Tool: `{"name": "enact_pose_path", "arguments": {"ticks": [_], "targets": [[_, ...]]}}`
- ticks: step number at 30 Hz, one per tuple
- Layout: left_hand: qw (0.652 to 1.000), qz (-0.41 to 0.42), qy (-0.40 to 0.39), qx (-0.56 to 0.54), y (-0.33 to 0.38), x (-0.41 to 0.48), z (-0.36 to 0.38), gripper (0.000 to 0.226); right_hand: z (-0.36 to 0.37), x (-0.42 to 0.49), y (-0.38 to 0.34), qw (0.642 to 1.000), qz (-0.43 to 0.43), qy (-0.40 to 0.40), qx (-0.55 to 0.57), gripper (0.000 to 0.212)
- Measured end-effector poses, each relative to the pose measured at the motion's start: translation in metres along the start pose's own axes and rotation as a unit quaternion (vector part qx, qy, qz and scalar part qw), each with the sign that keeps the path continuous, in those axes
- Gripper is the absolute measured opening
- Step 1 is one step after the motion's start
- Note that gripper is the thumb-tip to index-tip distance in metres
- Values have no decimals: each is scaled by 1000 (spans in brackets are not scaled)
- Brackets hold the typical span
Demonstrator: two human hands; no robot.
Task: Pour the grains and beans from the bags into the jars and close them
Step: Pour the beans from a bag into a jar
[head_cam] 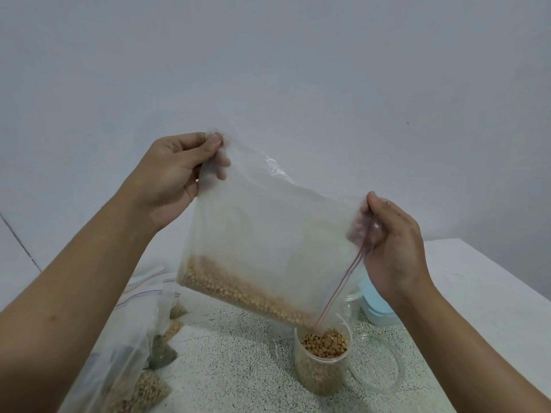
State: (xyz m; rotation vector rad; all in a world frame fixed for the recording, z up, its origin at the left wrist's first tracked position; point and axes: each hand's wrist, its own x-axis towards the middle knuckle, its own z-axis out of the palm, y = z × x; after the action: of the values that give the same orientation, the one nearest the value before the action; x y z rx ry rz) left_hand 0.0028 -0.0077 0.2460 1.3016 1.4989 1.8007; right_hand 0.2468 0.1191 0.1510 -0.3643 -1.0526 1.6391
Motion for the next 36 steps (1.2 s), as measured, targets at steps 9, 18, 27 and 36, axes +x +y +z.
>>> {"name": "enact_pose_path", "arguments": {"ticks": [9, 18, 27, 36], "targets": [[1000, 1, 5, 5, 0, -1, 0, 20, 6, 0, 6, 998, -29, 25, -52, 27], [1000, 8, 2, -5, -4, 1, -1, 18, 9, -2, 11, 993, -43, 19, -109, 27], [1000, 11, 4, -20, -7, 3, 1, 14, 9, 1, 17, 980, -76, 32, -181, 37], [1000, 16, 11, -5, -8, 4, 4, 12, 6, 5, 18, 979, -75, 42, -182, 38]]}}
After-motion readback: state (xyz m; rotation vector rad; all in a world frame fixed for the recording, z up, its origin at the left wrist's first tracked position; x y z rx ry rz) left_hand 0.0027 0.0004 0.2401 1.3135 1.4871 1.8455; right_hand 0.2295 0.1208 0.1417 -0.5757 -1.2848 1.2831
